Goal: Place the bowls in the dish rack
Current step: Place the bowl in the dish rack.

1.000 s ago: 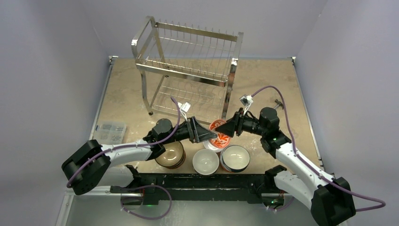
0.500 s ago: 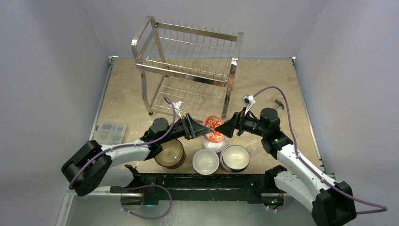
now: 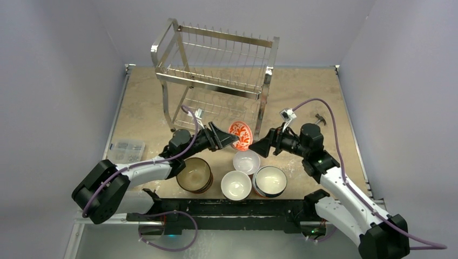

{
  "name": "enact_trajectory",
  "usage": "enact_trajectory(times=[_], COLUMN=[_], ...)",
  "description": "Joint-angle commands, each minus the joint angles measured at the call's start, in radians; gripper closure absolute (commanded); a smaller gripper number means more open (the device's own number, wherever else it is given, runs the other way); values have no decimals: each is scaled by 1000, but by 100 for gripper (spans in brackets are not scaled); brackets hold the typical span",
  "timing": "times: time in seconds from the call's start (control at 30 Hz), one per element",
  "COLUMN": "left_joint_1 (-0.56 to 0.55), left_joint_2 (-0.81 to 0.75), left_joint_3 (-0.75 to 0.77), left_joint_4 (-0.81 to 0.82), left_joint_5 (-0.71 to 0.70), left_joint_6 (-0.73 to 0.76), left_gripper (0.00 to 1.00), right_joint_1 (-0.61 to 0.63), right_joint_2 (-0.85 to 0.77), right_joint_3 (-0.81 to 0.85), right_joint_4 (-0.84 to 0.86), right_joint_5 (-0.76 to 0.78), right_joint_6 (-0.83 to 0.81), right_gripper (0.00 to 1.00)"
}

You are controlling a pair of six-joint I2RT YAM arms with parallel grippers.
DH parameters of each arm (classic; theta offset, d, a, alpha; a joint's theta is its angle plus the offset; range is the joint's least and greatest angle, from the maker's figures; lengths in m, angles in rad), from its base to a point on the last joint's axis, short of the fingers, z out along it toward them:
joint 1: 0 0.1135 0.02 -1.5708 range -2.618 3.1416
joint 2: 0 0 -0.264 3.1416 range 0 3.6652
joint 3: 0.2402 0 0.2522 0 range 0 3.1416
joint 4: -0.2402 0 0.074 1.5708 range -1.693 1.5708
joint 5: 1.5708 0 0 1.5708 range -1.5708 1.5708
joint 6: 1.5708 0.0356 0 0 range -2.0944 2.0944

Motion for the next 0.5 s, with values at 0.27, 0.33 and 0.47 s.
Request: enact_trajectory(times=[0.27,0.33,0.47], left_joint_1=[29,33,39], left_joint_2=[68,93,149], left_joint_3=[151,161,193], left_joint_4=[43,68,106], left_joint_5=[-150,-158,-183], left_joint_6=[202,211,231], left_gripper=[100,100,100], right_joint_1=[2,2,2], right_joint_2=[-55,-58,-69], right_joint_3=[66,69,70], right_joint_4=[-61,-59,-57], right_joint_5=[45,37,35], right_joint_6=[-40,-33,-24], right_gripper=[1,1,1])
